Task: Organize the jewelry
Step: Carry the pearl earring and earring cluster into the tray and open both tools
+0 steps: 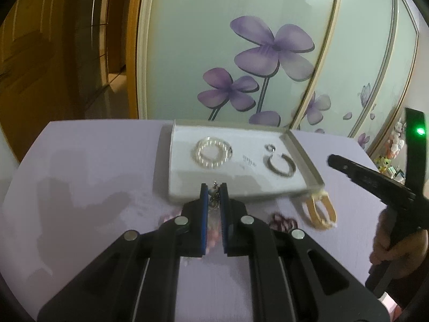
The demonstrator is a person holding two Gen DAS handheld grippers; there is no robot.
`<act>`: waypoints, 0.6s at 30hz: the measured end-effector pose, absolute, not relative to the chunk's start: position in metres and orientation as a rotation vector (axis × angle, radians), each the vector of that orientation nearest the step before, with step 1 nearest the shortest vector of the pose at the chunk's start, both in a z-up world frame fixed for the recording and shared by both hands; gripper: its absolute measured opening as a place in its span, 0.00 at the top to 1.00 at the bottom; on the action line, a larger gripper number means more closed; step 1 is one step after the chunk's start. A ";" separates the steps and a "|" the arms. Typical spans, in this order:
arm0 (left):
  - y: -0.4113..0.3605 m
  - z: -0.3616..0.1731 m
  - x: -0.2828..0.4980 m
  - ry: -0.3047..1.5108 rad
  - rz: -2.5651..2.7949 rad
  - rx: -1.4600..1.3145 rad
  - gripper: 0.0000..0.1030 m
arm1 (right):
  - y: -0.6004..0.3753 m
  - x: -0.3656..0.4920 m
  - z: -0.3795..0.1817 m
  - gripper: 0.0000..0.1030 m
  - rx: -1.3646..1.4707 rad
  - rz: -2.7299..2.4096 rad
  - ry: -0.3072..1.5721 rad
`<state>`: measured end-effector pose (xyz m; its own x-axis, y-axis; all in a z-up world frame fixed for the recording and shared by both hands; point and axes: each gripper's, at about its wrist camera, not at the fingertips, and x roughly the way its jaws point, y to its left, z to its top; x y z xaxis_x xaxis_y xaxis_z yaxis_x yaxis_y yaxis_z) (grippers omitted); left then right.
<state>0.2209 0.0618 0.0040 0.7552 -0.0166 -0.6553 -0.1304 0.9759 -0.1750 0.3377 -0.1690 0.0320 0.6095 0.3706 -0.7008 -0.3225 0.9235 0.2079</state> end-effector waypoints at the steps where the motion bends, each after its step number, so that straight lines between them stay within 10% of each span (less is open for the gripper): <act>1: 0.064 0.005 0.230 0.713 0.062 -0.219 0.92 | -0.165 0.345 0.030 0.87 0.061 0.404 0.833; 16: 0.076 -0.008 0.309 0.749 0.038 -0.208 0.92 | -0.106 0.423 -0.018 0.85 -0.026 0.428 0.949; 18: 0.076 -0.009 0.315 0.755 0.032 -0.211 0.92 | -0.108 0.423 -0.018 0.64 -0.017 0.443 0.956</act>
